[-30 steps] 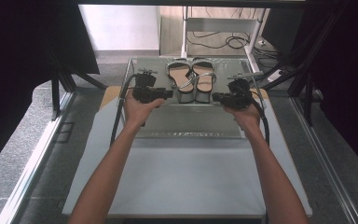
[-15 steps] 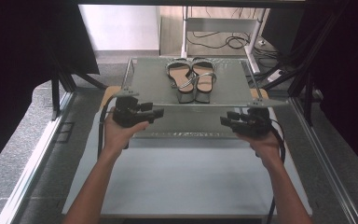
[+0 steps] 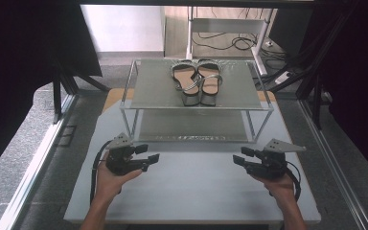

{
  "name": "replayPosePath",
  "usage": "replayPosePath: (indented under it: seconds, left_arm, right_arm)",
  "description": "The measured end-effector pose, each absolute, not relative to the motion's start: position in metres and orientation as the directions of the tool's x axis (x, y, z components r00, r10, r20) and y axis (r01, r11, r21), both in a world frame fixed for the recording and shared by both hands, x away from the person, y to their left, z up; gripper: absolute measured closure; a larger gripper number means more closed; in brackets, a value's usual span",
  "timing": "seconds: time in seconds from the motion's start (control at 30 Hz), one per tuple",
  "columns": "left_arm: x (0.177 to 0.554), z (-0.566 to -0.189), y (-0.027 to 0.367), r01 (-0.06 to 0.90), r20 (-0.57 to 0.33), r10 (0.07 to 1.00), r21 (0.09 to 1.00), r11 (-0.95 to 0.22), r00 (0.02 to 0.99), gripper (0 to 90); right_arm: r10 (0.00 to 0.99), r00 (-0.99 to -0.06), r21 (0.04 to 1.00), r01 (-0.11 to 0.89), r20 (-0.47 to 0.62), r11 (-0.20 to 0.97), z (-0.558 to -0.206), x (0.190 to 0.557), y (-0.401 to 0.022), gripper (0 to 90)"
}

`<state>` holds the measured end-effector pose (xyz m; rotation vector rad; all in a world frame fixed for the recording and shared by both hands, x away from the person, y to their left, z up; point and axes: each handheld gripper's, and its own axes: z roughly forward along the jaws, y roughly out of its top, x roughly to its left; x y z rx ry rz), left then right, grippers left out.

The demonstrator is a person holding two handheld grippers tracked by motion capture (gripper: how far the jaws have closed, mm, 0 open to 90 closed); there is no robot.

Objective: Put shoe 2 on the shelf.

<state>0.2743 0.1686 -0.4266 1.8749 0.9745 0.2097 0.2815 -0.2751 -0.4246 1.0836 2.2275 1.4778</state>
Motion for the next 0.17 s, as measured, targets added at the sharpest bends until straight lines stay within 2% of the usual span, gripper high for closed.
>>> replayPosePath:
  seconds: [0.17]
  left_arm:
    - [0.2732, -0.4317, 0.1714, 0.54, -0.263, 0.702, 0.816, -0.204, 0.662, 37.3]
  right_arm:
    - [0.707, -0.684, 0.886, 0.424, 0.178, 0.187, -0.4329, 0.2732, -0.2757, 45.1]
